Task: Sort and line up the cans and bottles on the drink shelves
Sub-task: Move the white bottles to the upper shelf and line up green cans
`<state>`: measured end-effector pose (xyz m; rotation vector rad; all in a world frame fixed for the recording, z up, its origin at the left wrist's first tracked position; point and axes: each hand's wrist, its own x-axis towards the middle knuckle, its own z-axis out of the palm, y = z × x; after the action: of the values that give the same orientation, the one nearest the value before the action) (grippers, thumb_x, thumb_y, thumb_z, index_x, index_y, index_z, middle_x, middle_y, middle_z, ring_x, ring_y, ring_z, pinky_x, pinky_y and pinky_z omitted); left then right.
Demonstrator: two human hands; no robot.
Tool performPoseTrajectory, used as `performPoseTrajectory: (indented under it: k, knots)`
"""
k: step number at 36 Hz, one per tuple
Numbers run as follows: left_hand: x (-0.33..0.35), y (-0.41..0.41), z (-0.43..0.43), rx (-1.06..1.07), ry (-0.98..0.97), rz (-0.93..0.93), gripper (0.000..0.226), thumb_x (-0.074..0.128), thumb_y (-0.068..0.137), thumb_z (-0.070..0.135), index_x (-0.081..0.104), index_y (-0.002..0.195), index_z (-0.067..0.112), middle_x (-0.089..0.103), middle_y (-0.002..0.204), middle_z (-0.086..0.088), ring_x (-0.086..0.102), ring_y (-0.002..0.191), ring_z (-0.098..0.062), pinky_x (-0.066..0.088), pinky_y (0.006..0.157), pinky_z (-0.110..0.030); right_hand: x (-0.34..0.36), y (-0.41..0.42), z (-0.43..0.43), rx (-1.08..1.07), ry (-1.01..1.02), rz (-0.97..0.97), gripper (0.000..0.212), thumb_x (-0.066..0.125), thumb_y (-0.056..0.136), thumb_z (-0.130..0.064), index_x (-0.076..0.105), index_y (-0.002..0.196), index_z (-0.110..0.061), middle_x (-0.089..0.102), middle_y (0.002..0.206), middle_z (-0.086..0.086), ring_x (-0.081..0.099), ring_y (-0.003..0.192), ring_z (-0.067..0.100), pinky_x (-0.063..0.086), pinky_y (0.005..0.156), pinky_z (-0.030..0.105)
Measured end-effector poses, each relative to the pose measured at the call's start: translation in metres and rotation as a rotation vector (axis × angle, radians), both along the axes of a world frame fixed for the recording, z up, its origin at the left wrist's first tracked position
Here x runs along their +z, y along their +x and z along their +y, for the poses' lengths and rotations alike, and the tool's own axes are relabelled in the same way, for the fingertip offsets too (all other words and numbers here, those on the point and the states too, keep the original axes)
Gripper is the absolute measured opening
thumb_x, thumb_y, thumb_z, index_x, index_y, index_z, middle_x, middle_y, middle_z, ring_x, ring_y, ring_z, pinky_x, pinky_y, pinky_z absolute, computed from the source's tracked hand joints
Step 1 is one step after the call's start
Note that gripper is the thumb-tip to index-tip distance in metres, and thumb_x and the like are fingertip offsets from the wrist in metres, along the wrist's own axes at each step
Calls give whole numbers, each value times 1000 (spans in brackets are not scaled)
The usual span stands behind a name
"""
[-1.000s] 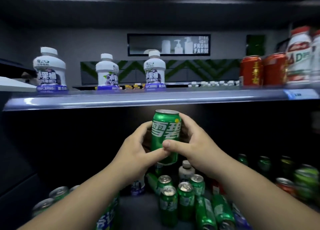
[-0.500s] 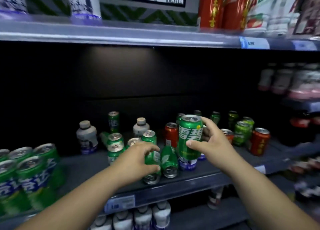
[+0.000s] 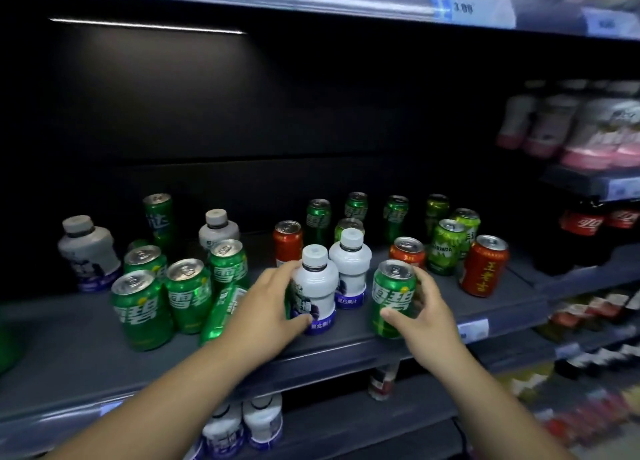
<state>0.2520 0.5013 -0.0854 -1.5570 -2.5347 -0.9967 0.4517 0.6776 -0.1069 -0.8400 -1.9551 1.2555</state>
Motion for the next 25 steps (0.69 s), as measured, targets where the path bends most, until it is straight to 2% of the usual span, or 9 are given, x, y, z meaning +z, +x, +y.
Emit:
performPoseTrajectory:
  k: [5, 7, 9, 12, 16, 19, 21, 23, 25]
  knots:
    - [-1, -1, 17, 33, 21, -11, 96, 81, 75, 30, 20, 149, 42, 40, 145, 7, 47, 128, -14, 38, 96, -23, -5, -4, 28, -45, 16, -7, 74, 77, 84, -7, 40, 139, -41, 57, 126, -19, 59, 112, 2, 49, 95, 29]
    - [-1, -5, 24, 51, 4, -12, 102, 80, 75, 26, 14, 151, 41, 39, 148, 6, 47, 130, -16, 37, 94, -23, -6, -5, 37, -95, 65, -52, 75, 77, 84, -7, 39, 142, -36, 49, 131, -9, 53, 115, 10, 43, 98, 29]
    - [-1, -8, 30, 44, -3, -37, 105, 80, 73, 25, 11, 150, 43, 42, 148, 6, 48, 130, -17, 41, 94, -26, -6, -6, 48, -134, 91, -102, 76, 77, 85, -10, 37, 148, -30, 41, 135, -2, 45, 118, 12, 38, 101, 28]
    - [0, -10, 37, 15, -19, -94, 109, 80, 70, 24, 10, 150, 48, 49, 143, 8, 52, 125, -18, 45, 93, -33, -8, -8, 63, -140, 104, -137, 80, 75, 87, -12, 32, 153, -27, 39, 143, 2, 45, 125, 16, 36, 102, 27]
    - [0, -11, 42, -28, -3, -176, 97, 78, 68, 24, 23, 140, 55, 55, 131, 14, 55, 116, -13, 48, 95, -35, -7, -11, 73, -141, 96, -183, 89, 77, 87, -16, 25, 158, -24, 36, 150, 5, 40, 137, 23, 35, 106, 29]
    - [-4, -15, 42, -7, 7, -179, 83, 77, 65, 29, 33, 130, 54, 56, 121, 14, 55, 110, -10, 50, 94, -38, -7, -9, 57, -307, 248, -180, 87, 79, 83, -17, 31, 155, -16, 33, 149, 9, 28, 140, 27, 31, 113, 37]
    - [-7, -19, 43, 27, 19, -173, 78, 78, 63, 32, 36, 127, 48, 54, 118, 11, 55, 108, -12, 50, 94, -39, -9, -8, 36, -346, 406, -77, 76, 79, 81, -12, 42, 148, -12, 38, 142, 8, 29, 134, 23, 29, 107, 36]
    - [-9, -21, 43, 64, 33, -165, 72, 79, 62, 34, 37, 121, 42, 53, 115, 8, 55, 105, -15, 50, 92, -41, -13, -10, 16, -219, 502, -22, 69, 79, 82, -10, 48, 143, -12, 40, 135, -1, 32, 129, 15, 27, 105, 33]
    - [-10, -23, 44, 96, 33, -146, 69, 80, 64, 33, 38, 118, 36, 52, 114, 4, 55, 102, -18, 50, 90, -42, -17, -18, 3, -37, 511, -32, 68, 77, 84, -14, 48, 145, -16, 37, 134, -12, 33, 128, 5, 26, 108, 26]
